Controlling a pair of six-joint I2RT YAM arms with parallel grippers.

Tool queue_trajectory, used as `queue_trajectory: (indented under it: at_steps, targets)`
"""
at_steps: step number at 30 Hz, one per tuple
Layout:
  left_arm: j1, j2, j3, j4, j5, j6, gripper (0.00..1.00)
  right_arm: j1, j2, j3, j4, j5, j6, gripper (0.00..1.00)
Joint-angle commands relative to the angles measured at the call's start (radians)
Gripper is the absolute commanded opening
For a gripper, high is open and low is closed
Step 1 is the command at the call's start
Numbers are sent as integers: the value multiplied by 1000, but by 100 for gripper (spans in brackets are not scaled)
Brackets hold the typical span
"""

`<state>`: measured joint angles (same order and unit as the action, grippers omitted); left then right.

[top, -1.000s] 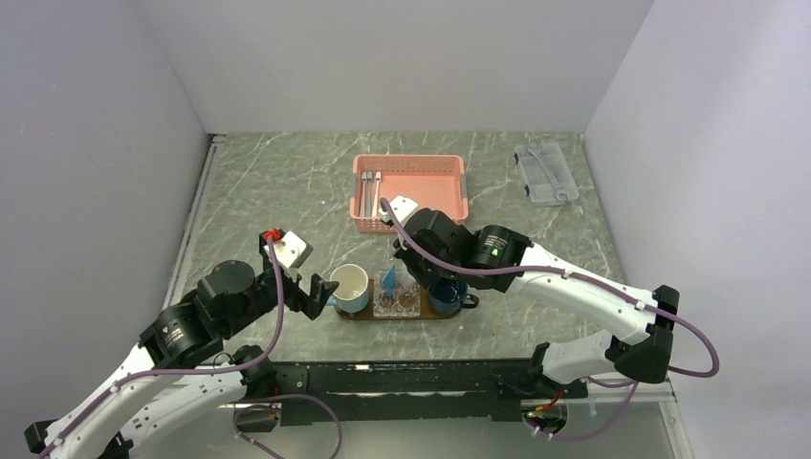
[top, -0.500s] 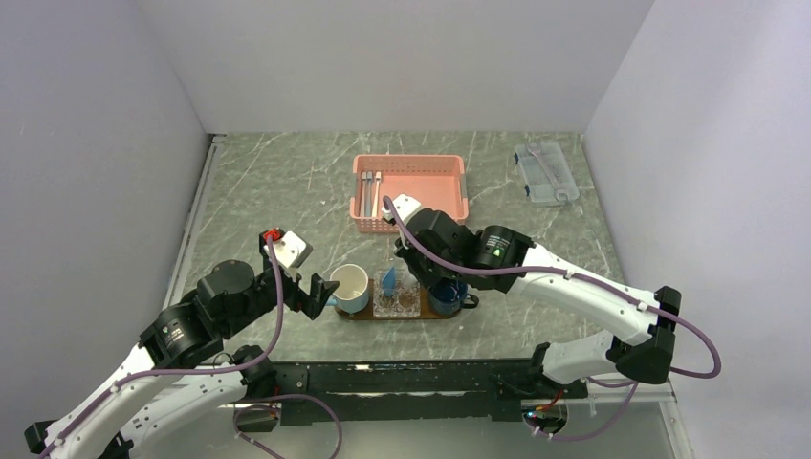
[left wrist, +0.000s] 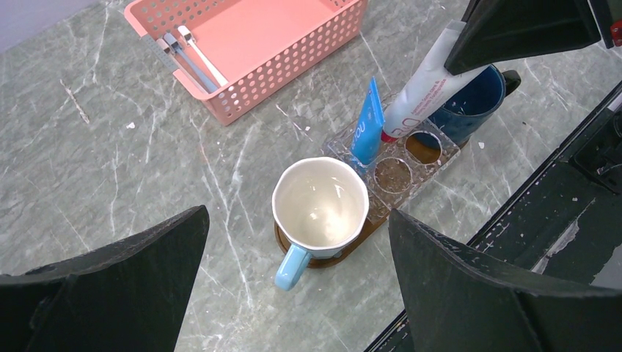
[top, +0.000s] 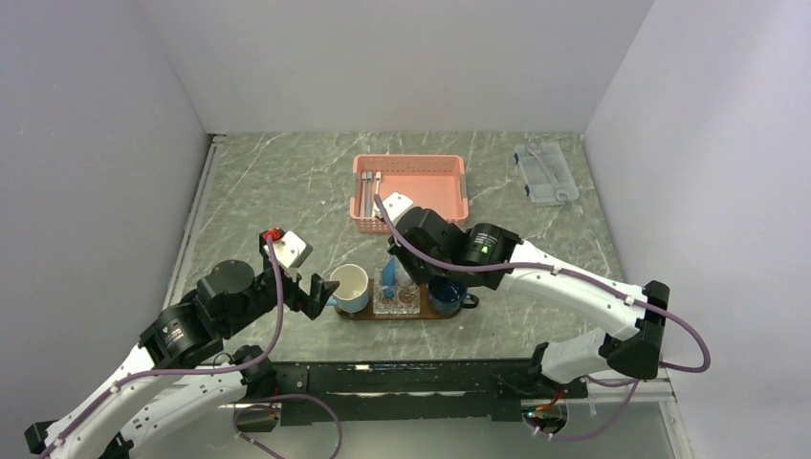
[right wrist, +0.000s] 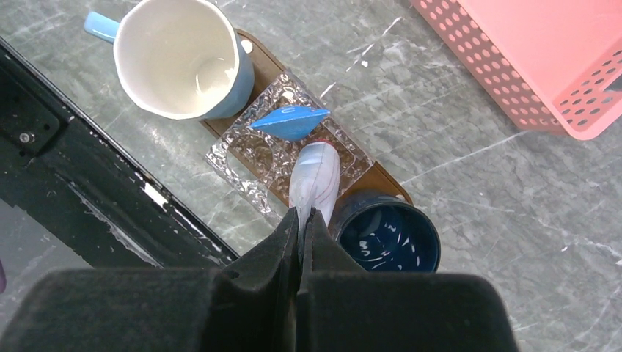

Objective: Prepare toiletry sets of a toothbrush and toothpaste on the tray

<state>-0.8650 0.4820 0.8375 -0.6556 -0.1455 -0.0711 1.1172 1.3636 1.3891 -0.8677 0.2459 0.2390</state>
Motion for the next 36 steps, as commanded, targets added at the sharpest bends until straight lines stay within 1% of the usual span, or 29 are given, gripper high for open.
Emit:
queue_trajectory:
  at_steps: [1,13,36]
  targets:
    - [6,6,-3,33,16,5,98,10,7,42,36,-17,2,0]
    - [7,9,-5,34,17,7,99,1,40,51,30,40,5,0]
    - [21,21,-5,37,29,10,99,-7,5,83,30,65,11,0]
